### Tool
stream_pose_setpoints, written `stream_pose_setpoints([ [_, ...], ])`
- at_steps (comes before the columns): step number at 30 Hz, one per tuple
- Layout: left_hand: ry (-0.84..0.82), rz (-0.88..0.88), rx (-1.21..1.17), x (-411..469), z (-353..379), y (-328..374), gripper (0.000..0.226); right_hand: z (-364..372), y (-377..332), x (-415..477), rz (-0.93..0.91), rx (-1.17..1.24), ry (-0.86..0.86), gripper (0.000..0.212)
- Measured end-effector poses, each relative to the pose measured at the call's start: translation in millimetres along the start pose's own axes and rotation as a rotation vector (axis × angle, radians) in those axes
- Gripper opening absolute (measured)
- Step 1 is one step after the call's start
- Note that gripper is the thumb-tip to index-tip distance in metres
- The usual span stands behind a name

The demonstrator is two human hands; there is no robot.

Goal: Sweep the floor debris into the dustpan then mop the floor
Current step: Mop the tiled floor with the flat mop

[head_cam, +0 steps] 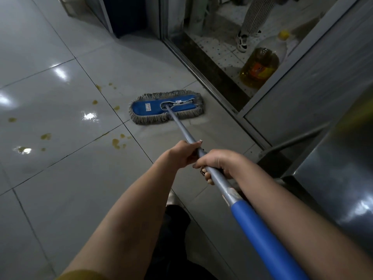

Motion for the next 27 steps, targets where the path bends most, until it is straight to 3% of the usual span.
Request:
stream_pose_setpoints([
  [13, 0.052, -0.035, 0.066, 50, 3, 121, 0.026, -68, -112, 10, -0.005, -0.005, -0.012, 0.022],
  [18, -0.051, -0.224, 0.068, 56, 20, 122, 0.025, -79, -105, 9, -0.006, 0.008, -0.024, 0.025],
  [22, 0.086, -0.137, 0.149, 60, 42, 108, 0.022, -81, -87, 4, -0.023, -0.050, -0.039, 0.028],
  [27, 0.112, -0.082, 0.123, 45, 57, 79, 0.023, -82, -57, -15, -0.042, -0.096, -0.074, 0.027],
])
Point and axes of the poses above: each hand's wrist, its own x-axis towards the middle knuckle, its own z-axis out of the palm, y = z × x, the point moved 2 cm from there along x, towards the middle knuckle, and after that the axes turned 3 degrees about -y, right-handed, at the moved point
